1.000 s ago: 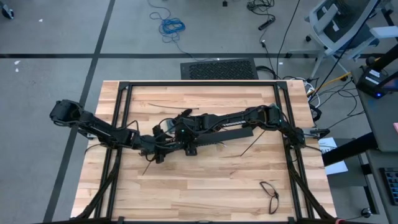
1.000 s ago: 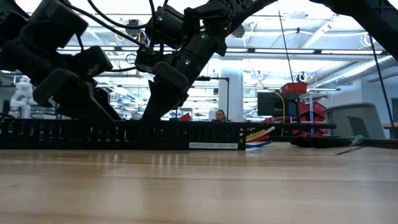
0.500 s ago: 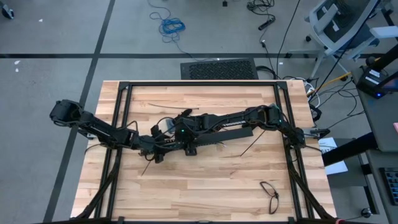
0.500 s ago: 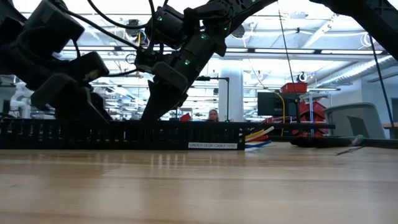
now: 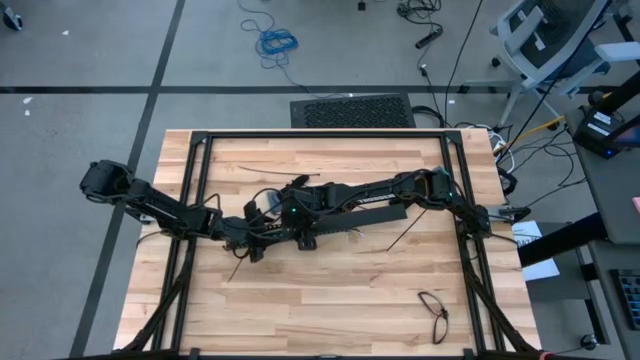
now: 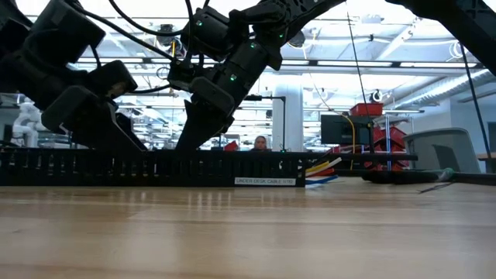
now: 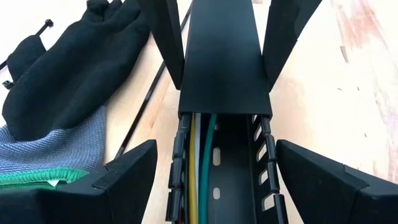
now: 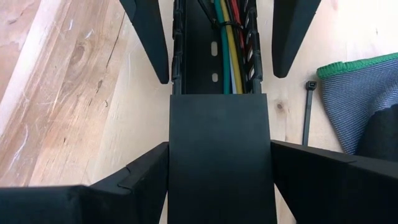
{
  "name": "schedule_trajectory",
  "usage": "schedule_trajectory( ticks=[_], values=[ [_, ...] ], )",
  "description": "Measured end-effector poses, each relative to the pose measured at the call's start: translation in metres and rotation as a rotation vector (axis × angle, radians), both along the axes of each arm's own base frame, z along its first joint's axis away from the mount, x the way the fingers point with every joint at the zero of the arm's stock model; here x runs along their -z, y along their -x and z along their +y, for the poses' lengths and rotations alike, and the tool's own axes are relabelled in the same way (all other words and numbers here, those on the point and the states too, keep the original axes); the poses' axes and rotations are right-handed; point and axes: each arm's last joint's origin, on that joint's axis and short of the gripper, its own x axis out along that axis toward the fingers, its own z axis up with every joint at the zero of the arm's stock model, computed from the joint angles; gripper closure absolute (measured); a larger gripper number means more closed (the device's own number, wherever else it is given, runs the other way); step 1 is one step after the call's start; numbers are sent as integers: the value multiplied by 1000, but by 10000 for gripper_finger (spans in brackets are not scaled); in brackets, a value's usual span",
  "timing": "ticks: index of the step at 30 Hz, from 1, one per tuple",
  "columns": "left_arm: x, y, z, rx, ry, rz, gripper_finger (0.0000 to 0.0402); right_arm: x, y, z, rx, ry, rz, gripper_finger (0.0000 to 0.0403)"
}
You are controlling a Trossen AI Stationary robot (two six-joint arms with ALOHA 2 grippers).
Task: Ziptie cables
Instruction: Close the cable duct
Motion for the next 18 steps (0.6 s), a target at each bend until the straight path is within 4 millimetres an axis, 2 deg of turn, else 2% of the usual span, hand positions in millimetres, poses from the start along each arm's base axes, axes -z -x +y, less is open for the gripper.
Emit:
schedule_trajectory(
  ticks=[5, 13, 18],
  values=[
    [0, 0, -1, 13, 11, -3, 84, 0, 0, 0, 0, 0, 0, 154],
    [0, 0, -1, 13, 11, -5, 126, 0, 0, 0, 0, 0, 0, 154],
    [1, -1, -1, 11, 8, 4, 132, 0, 0, 0, 1, 0, 0, 154]
  ],
)
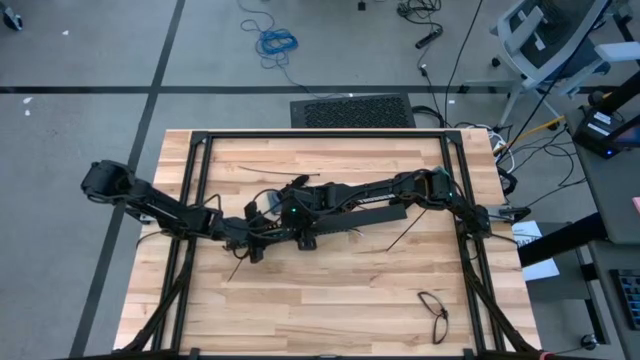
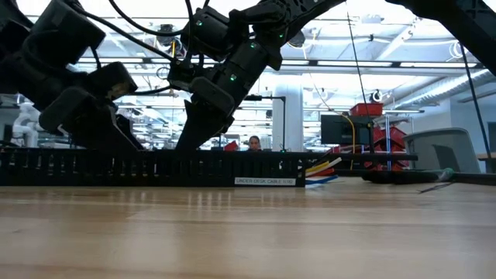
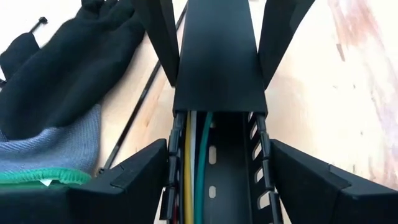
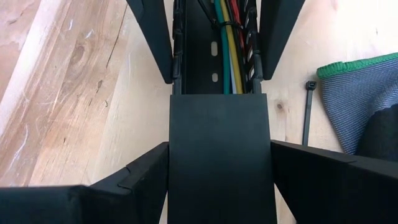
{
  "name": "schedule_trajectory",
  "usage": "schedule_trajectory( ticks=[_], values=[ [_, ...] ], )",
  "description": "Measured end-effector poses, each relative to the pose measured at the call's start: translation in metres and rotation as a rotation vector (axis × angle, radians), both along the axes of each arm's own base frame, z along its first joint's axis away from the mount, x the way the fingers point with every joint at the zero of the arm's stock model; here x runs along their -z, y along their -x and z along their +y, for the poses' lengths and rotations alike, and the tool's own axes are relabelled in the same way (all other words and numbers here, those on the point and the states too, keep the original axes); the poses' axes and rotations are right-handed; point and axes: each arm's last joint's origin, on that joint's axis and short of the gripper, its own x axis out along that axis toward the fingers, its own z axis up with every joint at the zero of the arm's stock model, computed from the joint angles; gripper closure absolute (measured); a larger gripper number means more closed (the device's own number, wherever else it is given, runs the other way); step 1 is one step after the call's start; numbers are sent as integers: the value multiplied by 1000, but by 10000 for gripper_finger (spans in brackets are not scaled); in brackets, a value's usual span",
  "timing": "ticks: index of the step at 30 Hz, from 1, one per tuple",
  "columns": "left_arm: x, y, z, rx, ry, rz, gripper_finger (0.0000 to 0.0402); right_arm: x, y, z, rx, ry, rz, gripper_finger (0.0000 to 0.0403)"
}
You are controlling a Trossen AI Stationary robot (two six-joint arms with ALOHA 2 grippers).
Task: Ziptie cables
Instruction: Close the cable duct
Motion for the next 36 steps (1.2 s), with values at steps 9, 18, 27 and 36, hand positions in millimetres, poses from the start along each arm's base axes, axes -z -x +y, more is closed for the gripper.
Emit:
schedule_trajectory(
  ticks=[9, 18, 27, 36],
  values=[
    [8, -3, 0, -8, -11, 19, 133, 0, 0, 0, 0, 0, 0, 154],
    [6, -4, 0, -30, -25, -4, 133, 0, 0, 0, 0, 0, 0, 154],
    [6, -4, 0, -32, -26, -5, 183, 0, 0, 0, 0, 0, 0, 154],
    [6, -4, 0, -33, -34, -4, 188, -1, -4, 0, -1, -1, -41, 154]
  ],
)
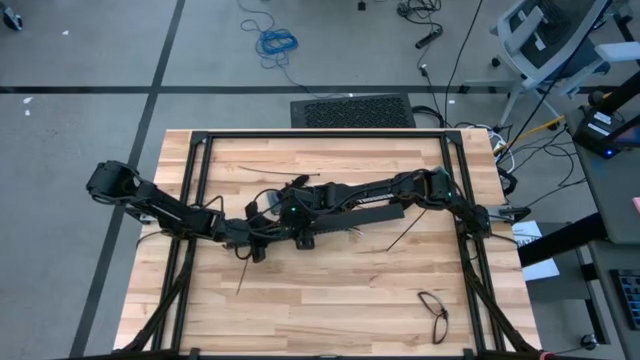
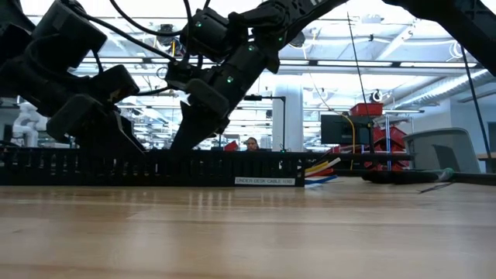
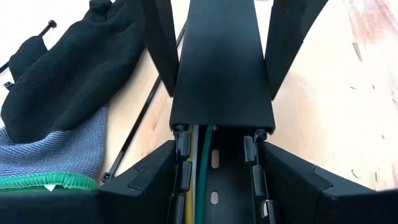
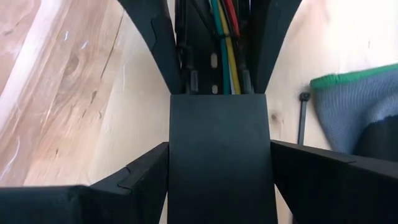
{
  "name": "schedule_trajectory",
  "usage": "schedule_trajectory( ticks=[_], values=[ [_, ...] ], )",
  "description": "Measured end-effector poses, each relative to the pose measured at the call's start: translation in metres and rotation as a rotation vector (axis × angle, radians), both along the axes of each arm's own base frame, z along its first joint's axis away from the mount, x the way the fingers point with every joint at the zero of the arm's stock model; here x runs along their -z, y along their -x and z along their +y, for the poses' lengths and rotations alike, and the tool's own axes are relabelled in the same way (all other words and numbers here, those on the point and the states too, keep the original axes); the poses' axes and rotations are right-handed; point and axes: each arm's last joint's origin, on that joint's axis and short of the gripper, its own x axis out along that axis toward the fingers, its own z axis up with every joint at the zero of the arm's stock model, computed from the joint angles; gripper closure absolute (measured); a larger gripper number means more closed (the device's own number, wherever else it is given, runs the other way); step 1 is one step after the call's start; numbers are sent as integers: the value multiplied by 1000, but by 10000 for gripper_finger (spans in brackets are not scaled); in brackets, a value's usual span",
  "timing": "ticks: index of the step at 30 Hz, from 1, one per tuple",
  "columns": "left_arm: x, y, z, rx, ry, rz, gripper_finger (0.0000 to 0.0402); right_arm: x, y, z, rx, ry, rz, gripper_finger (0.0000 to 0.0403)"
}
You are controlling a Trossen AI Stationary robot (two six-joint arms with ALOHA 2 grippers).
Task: Ziptie cables
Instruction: Close the cable duct
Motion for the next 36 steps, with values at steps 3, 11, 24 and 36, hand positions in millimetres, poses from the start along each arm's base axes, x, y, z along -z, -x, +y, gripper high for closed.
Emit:
schedule_trajectory(
  ticks=[3, 11, 24, 36],
  values=[
    [0, 0, 0, -1, -2, 0, 188, 0, -1, 1, -2, 0, -14, 154],
    [0, 0, 0, 5, -28, 3, 188, -2, -4, 1, 4, -15, -45, 154],
    [0, 0, 0, 37, -81, 11, 189, -2, -5, 3, -20, -10, -62, 154],
    [-1, -1, -1, 32, -22, 5, 189, -3, -5, 4, -28, -18, -62, 154]
  ],
)
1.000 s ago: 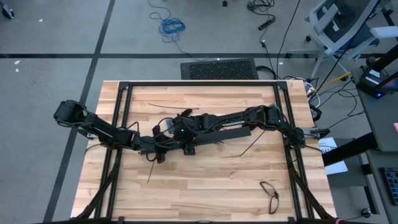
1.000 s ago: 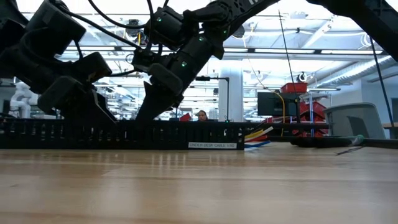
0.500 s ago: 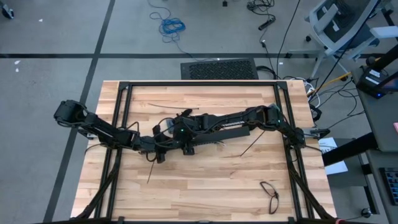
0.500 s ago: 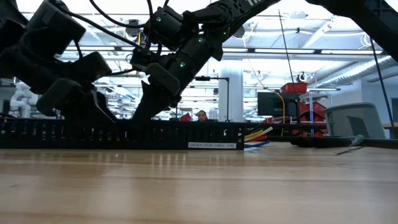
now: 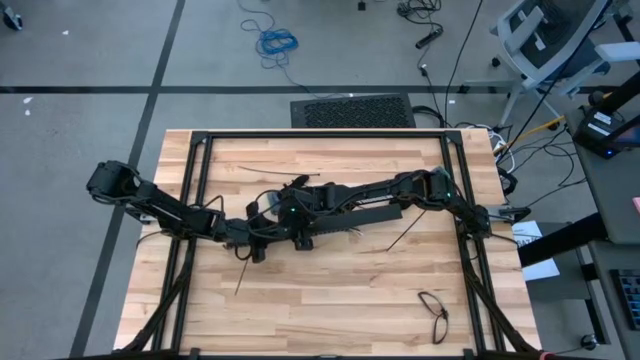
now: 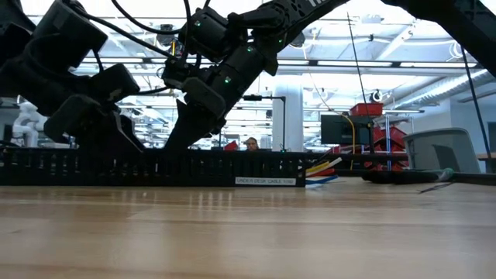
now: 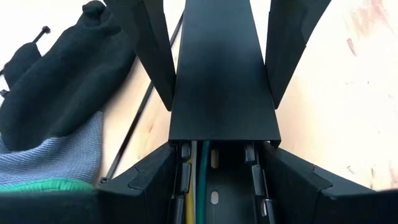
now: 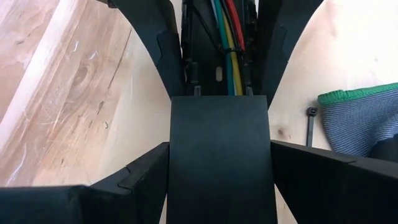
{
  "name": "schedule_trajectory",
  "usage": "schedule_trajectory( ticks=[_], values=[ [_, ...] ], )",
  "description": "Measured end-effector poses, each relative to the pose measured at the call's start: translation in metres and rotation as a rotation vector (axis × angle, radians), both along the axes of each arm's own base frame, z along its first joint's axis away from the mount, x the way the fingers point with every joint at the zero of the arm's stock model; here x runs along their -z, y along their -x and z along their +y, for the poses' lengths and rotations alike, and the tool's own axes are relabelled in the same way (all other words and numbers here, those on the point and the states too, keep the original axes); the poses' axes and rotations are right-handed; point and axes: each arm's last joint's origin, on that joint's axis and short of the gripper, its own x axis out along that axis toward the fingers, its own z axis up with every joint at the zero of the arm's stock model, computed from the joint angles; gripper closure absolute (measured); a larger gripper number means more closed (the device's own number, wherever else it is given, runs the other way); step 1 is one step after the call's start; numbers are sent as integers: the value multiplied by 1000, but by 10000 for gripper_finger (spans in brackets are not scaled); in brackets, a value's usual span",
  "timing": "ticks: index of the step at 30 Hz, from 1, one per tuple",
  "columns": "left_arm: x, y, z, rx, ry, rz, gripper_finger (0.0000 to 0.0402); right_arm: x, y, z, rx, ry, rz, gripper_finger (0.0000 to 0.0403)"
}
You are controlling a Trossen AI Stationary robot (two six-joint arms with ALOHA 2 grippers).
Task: Ziptie cables
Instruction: Close the cable duct
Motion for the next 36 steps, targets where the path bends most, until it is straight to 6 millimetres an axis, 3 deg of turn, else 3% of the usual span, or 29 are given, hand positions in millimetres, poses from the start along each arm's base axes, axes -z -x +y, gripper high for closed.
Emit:
schedule_trajectory(
  ticks=[10, 17, 26, 36],
  values=[
    [0, 0, 0, -36, 33, -8, 189, 0, 0, 0, -2, 4, 0, 154],
    [2, 2, 3, -176, 96, -11, 189, -1, 0, -2, 2, 23, -6, 154],
    [0, 0, 1, -33, -25, -9, 188, -1, 0, -1, 7, 12, 4, 154],
    [-1, -1, 1, -31, -24, -12, 188, -2, 1, -1, 5, 11, 3, 154]
  ],
)
